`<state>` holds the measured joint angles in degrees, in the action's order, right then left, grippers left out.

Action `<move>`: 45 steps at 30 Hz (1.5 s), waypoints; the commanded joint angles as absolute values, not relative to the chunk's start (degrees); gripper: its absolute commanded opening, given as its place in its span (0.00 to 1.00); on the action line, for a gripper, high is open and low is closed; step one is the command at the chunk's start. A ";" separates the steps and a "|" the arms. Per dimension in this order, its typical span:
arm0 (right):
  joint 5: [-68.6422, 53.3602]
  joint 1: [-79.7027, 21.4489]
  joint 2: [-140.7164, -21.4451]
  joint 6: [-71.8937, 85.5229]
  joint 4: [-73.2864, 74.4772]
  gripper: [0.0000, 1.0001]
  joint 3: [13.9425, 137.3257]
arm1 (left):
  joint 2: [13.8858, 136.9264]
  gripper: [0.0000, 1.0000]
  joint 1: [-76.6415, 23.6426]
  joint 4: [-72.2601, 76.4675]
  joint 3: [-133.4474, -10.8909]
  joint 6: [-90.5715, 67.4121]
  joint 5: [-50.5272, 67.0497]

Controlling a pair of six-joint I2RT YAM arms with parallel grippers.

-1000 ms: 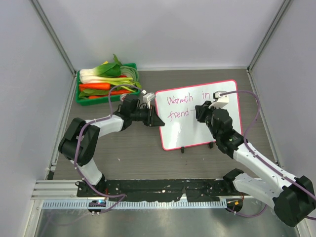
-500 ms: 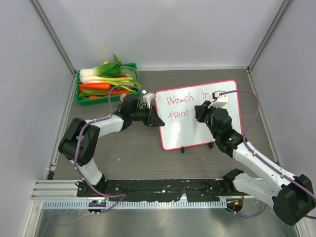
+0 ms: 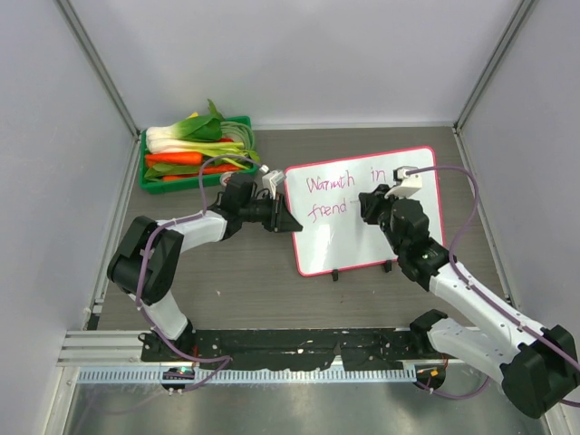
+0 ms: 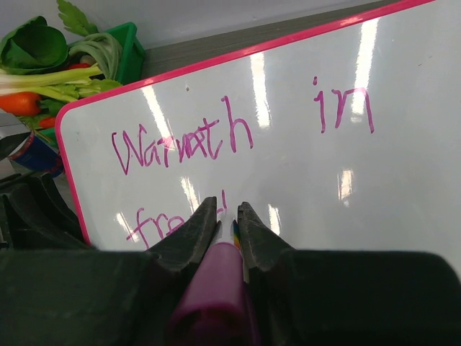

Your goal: Write a sentence on the whiteboard

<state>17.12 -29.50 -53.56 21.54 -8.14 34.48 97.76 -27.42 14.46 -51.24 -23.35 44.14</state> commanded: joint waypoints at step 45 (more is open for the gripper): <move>17.40 -27.69 -57.48 22.76 -12.48 0.01 36.83 | 99.49 0.00 -29.00 8.96 -49.92 -15.73 36.56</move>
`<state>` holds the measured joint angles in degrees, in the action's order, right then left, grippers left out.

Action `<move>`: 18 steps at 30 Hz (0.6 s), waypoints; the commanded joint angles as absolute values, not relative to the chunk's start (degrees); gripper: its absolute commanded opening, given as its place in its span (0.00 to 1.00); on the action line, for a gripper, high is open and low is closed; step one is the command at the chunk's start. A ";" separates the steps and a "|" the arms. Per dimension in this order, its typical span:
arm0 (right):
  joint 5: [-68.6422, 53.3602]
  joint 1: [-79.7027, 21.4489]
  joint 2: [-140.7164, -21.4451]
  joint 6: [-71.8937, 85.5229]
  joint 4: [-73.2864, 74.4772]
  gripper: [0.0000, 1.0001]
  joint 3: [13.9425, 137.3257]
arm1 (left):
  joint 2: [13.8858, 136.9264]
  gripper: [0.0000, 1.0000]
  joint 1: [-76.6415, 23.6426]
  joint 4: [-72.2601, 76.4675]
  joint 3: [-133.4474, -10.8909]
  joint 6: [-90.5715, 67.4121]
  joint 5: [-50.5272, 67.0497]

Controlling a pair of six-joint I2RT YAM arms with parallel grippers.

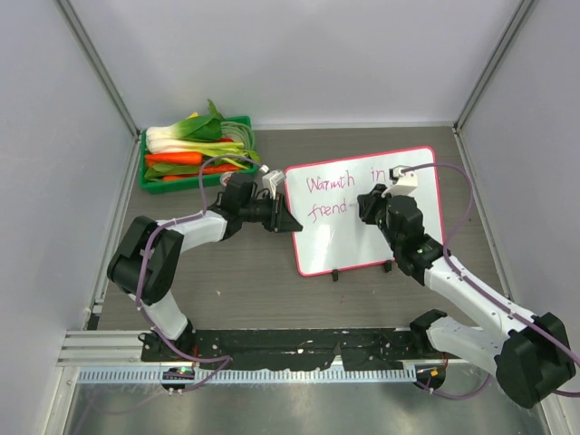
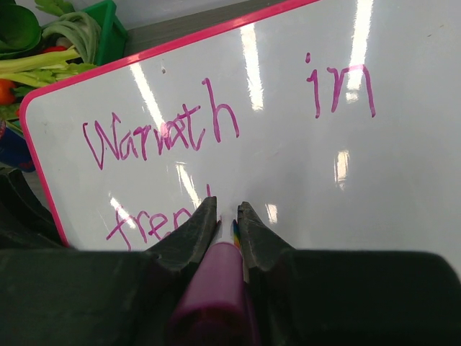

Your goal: Write a sentence on the whiteboard

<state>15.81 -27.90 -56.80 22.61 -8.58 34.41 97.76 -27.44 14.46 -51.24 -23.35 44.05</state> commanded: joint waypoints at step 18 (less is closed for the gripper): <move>19.95 -27.69 -58.44 23.47 -13.71 0.01 36.21 | 99.40 0.00 -28.92 8.96 -49.92 -15.73 36.56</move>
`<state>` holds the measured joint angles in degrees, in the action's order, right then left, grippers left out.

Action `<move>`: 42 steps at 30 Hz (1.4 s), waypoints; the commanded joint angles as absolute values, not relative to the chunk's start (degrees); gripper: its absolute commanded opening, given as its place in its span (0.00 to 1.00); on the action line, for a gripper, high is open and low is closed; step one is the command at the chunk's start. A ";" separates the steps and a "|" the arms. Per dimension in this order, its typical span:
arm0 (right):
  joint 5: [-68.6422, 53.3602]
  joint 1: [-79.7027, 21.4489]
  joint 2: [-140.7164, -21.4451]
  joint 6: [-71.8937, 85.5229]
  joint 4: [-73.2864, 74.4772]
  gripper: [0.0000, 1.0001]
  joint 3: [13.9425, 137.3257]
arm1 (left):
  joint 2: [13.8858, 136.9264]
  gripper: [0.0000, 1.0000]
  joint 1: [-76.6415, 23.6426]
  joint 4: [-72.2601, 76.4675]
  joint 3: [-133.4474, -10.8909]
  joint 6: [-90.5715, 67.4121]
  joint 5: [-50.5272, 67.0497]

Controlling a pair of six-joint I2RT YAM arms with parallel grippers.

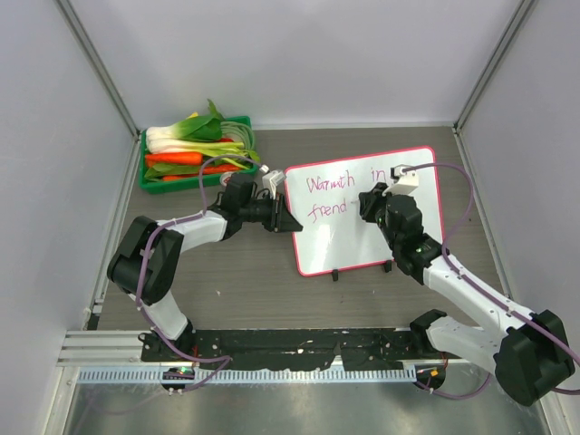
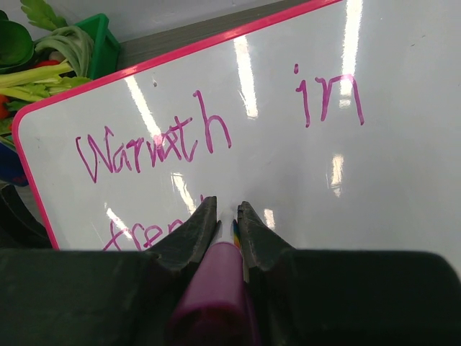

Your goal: Write a sentence on the whiteboard

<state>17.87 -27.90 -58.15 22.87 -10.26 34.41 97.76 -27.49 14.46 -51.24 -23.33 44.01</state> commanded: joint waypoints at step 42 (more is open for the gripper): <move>18.37 -27.69 -56.43 22.50 -8.79 0.01 32.96 | 99.93 0.00 -29.00 8.61 -50.18 -15.73 36.83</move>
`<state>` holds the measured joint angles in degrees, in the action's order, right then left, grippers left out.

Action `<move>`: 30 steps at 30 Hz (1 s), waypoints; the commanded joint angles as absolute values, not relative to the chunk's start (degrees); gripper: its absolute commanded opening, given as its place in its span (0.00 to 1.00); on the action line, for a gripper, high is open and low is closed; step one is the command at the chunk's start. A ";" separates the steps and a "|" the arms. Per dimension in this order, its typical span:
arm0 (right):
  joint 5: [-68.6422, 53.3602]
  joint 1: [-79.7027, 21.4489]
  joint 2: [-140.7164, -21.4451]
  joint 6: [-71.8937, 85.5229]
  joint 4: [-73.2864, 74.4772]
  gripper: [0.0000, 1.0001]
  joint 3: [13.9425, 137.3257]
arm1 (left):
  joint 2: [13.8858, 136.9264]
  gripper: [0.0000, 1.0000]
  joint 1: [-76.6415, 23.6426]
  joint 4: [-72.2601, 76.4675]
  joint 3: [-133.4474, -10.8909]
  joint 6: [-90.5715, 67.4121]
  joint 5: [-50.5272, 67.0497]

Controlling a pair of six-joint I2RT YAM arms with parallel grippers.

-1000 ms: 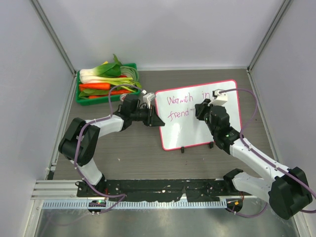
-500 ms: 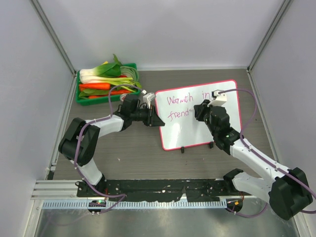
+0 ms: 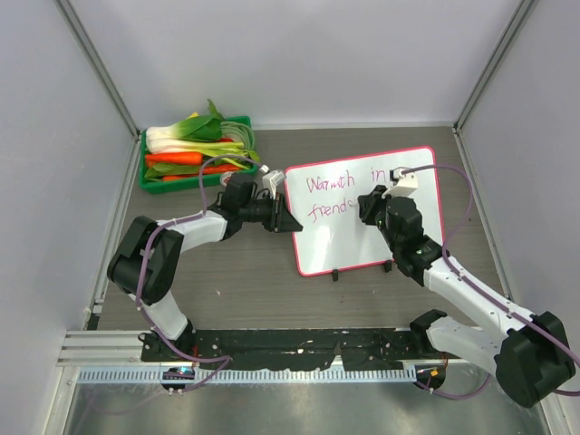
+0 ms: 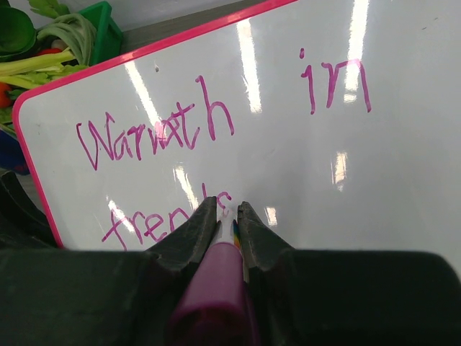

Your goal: Write a sentence on the whiteboard

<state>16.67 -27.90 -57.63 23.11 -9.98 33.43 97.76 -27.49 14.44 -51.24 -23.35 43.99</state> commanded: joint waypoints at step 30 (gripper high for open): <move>14.68 -27.69 -57.93 25.49 -11.69 0.01 34.36 | 99.84 0.00 -29.00 8.61 -50.19 -15.65 37.00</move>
<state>14.33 -27.90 -57.78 24.82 -10.74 32.56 97.76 -27.49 14.31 -51.24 -23.35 43.86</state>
